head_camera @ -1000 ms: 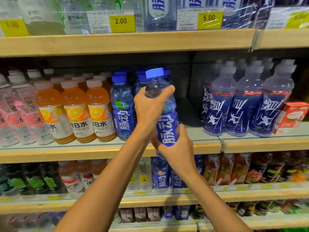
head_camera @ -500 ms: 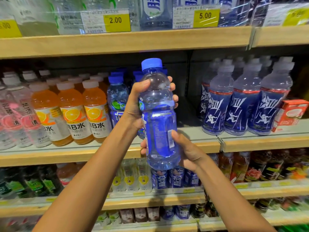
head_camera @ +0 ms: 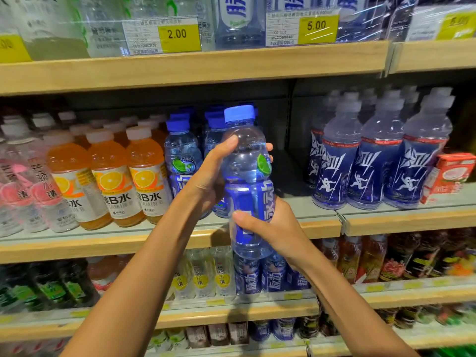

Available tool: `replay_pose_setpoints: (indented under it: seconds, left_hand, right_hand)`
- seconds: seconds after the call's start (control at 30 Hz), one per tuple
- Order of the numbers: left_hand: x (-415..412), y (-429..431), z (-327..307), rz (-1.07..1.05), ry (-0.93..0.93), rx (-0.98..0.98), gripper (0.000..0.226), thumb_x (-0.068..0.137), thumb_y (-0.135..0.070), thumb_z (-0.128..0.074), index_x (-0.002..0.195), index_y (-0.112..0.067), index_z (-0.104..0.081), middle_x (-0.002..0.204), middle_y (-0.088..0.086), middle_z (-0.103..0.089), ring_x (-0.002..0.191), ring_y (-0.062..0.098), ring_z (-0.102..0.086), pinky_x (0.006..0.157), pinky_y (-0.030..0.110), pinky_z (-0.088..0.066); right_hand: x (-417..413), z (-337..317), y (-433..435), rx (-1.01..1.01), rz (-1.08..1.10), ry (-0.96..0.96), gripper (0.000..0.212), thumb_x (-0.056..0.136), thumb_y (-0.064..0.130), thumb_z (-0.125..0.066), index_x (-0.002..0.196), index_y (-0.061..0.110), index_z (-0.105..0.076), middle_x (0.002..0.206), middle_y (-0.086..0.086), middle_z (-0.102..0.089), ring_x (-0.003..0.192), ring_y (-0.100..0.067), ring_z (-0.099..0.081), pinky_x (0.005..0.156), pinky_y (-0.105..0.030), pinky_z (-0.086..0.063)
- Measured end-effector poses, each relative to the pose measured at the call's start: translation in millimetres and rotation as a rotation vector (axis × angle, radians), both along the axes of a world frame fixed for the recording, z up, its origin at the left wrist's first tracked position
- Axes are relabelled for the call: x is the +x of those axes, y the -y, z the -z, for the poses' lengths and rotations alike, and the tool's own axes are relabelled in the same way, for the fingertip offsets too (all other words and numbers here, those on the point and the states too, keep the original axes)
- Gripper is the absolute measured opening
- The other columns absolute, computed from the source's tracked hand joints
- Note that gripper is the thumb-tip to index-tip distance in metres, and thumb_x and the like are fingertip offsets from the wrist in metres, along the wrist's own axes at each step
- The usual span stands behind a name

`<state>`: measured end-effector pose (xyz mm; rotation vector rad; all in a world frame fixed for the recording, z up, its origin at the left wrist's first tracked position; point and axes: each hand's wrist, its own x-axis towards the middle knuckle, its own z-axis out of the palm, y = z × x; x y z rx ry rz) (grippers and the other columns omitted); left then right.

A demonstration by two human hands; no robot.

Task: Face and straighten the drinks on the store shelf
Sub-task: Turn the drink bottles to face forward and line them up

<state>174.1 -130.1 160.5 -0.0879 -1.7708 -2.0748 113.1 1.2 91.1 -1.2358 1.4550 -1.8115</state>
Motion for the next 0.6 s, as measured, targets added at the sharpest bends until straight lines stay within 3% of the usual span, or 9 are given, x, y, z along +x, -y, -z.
replay_pose_setpoints:
  seconds: [0.1, 0.2, 0.37, 0.5, 0.6]
  left_hand:
    - [-2, -3, 0, -0.19, 0.044, -0.031, 0.037, 0.076, -0.049, -0.061, 0.097, -0.022, -0.076, 0.098, 0.007, -0.074, 0.087, 0.02, -0.072, 0.07, 0.03, -0.057]
    - [-5, -10, -1, -0.31, -0.003, -0.086, 0.045, 0.082, -0.044, -0.059, 0.113, -0.013, -0.064, 0.107, 0.011, -0.072, 0.098, 0.027, -0.069, 0.083, 0.038, -0.056]
    - [-10, -35, -1, -0.563, -0.15, -0.213, 0.029, 0.081, -0.03, -0.072, 0.105, -0.015, -0.063, 0.094, -0.004, -0.072, 0.086, 0.008, -0.069, 0.07, 0.016, -0.051]
    - [-15, -45, -3, -0.7, -0.211, -0.163, 0.02, 0.079, -0.021, -0.077, 0.093, -0.017, -0.064, 0.084, -0.005, -0.071, 0.078, 0.01, -0.069, 0.068, 0.019, -0.051]
    - [-16, -42, -4, -0.7, -0.215, -0.135, 0.017, 0.08, -0.019, -0.076, 0.091, -0.014, -0.065, 0.078, -0.006, -0.07, 0.072, 0.009, -0.068, 0.066, 0.02, -0.052]
  right_hand:
    - [0, 2, 3, -0.054, 0.113, -0.008, 0.033, 0.076, 0.012, -0.078, 0.103, 0.018, -0.061, 0.085, 0.007, -0.074, 0.076, -0.006, -0.069, 0.065, -0.015, -0.051]
    - [1, 4, 6, -0.042, 0.257, -0.035, 0.047, 0.074, 0.019, -0.081, 0.113, 0.013, -0.056, 0.096, 0.001, -0.072, 0.085, -0.008, -0.07, 0.07, -0.02, -0.053]
    - [6, 5, 8, 0.06, 0.539, -0.205, 0.054, 0.065, 0.04, -0.083, 0.101, 0.022, -0.046, 0.09, 0.009, -0.066, 0.077, -0.001, -0.063, 0.061, -0.01, -0.047]
    - [11, 9, 11, 0.094, 0.608, -0.259, 0.062, 0.064, 0.044, -0.082, 0.105, 0.022, -0.042, 0.099, 0.0, -0.064, 0.087, -0.015, -0.064, 0.068, -0.028, -0.054]
    - [11, 11, 9, 0.101, 0.572, -0.254, 0.061, 0.063, 0.046, -0.08, 0.105, 0.024, -0.042, 0.098, 0.004, -0.064, 0.084, -0.011, -0.065, 0.065, -0.026, -0.055]
